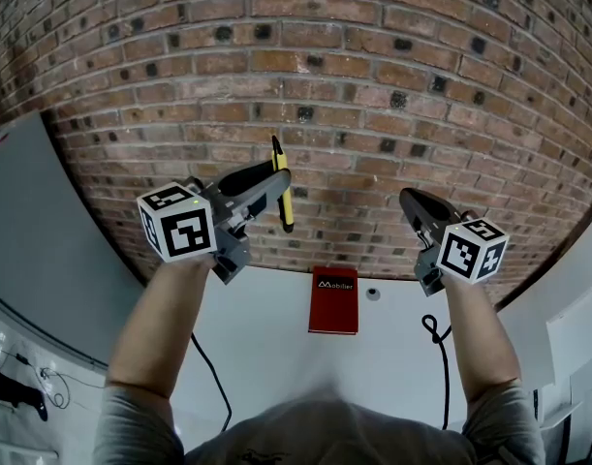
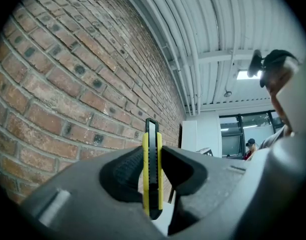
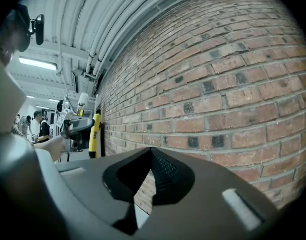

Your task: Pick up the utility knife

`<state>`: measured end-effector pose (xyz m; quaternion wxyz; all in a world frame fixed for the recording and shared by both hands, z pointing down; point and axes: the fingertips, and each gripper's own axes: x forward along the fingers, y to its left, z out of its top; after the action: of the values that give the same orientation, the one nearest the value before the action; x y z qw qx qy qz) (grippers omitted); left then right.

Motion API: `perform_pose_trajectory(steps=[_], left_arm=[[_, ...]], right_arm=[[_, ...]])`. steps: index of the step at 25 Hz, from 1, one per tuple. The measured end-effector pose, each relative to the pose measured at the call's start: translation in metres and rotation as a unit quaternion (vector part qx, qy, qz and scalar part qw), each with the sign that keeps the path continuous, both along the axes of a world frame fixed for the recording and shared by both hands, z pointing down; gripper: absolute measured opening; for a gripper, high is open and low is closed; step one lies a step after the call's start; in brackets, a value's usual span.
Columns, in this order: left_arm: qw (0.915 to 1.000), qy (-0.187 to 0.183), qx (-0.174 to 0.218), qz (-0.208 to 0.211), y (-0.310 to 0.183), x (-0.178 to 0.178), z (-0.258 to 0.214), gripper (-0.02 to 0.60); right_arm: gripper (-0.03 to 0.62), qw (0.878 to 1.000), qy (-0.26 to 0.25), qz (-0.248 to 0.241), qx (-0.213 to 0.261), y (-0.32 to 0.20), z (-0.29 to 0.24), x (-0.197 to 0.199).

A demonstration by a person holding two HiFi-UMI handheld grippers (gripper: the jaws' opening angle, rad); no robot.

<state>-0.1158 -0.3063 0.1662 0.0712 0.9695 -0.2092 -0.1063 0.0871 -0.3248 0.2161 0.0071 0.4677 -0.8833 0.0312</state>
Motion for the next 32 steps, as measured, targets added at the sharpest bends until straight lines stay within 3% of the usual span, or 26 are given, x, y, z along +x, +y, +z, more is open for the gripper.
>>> perform_pose_trajectory(steps=[32], left_arm=[[0.9999,-0.003,0.007,0.011,0.0085,0.0064,-0.0084,0.118]], right_arm=[[0.008,1.0,0.01,-0.003,0.002,0.0097,-0.0037,-0.003]])
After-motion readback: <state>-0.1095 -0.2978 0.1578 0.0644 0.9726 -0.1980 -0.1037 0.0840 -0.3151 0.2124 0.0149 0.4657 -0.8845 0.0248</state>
